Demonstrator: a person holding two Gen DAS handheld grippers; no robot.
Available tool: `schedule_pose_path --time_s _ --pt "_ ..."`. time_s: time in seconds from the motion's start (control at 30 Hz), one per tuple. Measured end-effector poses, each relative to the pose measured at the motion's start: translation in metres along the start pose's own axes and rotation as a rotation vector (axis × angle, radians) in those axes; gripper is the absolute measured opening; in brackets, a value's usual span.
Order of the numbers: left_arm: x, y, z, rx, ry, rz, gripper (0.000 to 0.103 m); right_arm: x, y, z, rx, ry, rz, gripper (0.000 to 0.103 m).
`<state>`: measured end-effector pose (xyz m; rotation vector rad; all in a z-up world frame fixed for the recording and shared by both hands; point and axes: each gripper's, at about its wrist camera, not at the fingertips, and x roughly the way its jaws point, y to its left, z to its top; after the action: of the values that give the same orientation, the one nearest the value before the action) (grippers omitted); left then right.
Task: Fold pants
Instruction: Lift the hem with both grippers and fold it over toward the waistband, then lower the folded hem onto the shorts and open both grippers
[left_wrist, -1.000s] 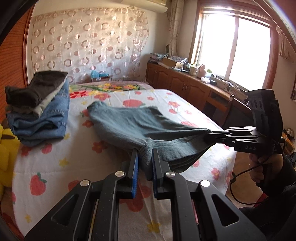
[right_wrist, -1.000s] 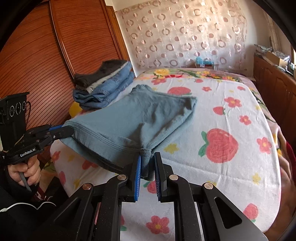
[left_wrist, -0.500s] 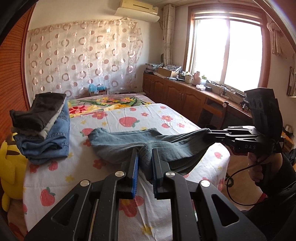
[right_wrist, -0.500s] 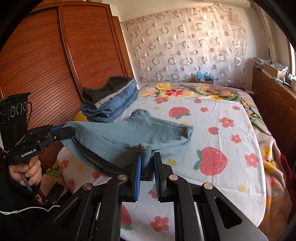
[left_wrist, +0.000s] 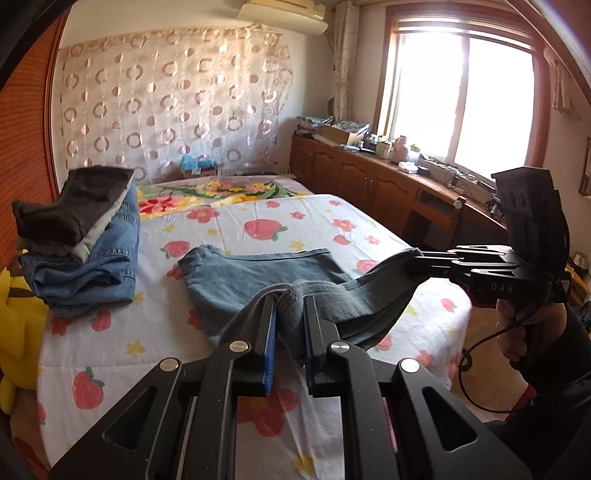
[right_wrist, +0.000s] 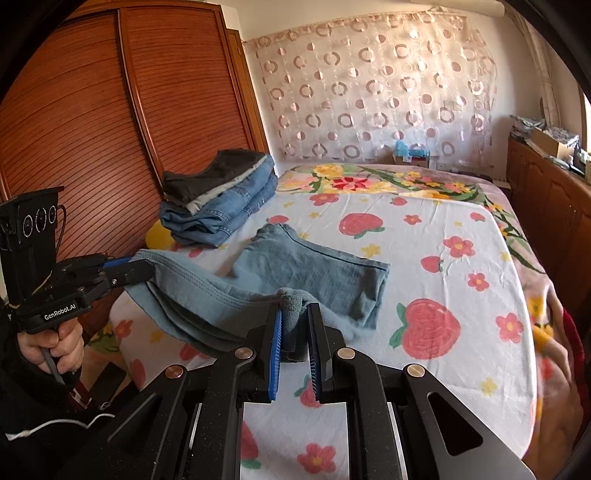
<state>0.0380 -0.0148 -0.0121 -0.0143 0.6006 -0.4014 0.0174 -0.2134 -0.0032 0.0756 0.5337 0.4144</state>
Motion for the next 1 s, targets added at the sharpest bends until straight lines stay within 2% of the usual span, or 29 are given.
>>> schedule_pose_path --time_s 0.3,0.5,0.63,0.83,1.0 --pt "0.038 0.019 0.024 -0.005 -0.001 0.032 0.013 0.052 -0.013 0.027 0.012 0.013 -0.047 0.013" --pt "0.060 0.030 0.034 -0.013 0.003 0.056 0.013 0.071 -0.015 0.040 0.021 0.003 -0.069 0.013" --pt "0.076 0.039 0.032 -0.024 0.011 0.072 0.013 0.090 -0.022 0.045 0.035 0.017 -0.079 0.013" --pt "0.095 0.045 0.020 -0.032 0.078 0.095 0.014 0.113 -0.026 0.042 0.031 0.069 -0.096 0.013" --pt "0.093 0.045 0.015 -0.031 0.084 0.109 0.022 0.119 -0.024 0.044 0.018 0.083 -0.107 0.013"
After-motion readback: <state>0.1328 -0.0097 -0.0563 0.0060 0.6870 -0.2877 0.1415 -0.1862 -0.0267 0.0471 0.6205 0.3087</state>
